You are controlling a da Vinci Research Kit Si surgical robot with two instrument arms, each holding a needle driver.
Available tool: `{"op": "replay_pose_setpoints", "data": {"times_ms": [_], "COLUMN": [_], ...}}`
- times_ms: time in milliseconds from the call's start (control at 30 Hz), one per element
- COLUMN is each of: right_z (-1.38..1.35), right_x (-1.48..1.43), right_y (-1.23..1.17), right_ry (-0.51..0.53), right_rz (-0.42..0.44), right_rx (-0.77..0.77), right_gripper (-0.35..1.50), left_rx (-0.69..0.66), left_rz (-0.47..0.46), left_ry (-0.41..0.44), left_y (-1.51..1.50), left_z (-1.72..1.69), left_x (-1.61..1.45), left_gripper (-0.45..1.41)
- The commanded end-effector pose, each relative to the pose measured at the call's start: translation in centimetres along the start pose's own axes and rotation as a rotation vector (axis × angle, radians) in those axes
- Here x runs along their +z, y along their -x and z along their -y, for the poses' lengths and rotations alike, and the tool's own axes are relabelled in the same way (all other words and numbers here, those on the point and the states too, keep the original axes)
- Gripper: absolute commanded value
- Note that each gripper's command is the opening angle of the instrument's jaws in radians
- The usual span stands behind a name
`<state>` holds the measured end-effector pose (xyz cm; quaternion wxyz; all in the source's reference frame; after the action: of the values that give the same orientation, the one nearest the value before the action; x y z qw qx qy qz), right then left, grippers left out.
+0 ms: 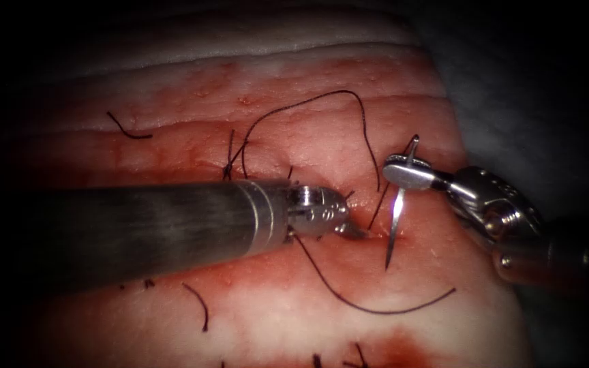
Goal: Wound Closure
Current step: Throw the needle through the bottom of the incision with the right needle driver.
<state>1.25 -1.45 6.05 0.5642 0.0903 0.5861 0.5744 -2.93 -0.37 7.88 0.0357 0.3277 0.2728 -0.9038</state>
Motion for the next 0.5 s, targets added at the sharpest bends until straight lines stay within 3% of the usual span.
{"op": "replay_pose_setpoints", "data": {"times_ms": [33,100,300,500], "right_z": [-0.04,-0.04,-0.07,-0.14], "right_x": [0.09,0.10,0.17,0.21], "right_y": [0.09,0.11,0.28,0.40], "right_ry": [-0.004,-0.005,0.008,0.033], "right_rz": [-0.017,-0.044,-0.077,-0.090], "right_rx": [-0.058,-0.146,-0.349,-0.467], "right_gripper": [-0.35,-0.35,-0.35,-0.35], "left_rx": [-0.008,-0.006,-0.010,-0.033], "left_rz": [0.000,-0.001,-0.002,-0.003], "left_ry": [0.000,0.003,0.004,0.005], "left_y": [-0.02,-0.03,-0.02,-0.03], "left_z": [0.02,-0.01,-0.04,-0.05], "left_x": [0.04,0.01,0.00,-0.01], "left_gripper": [-0.05,0.12,0.32,0.21]}}
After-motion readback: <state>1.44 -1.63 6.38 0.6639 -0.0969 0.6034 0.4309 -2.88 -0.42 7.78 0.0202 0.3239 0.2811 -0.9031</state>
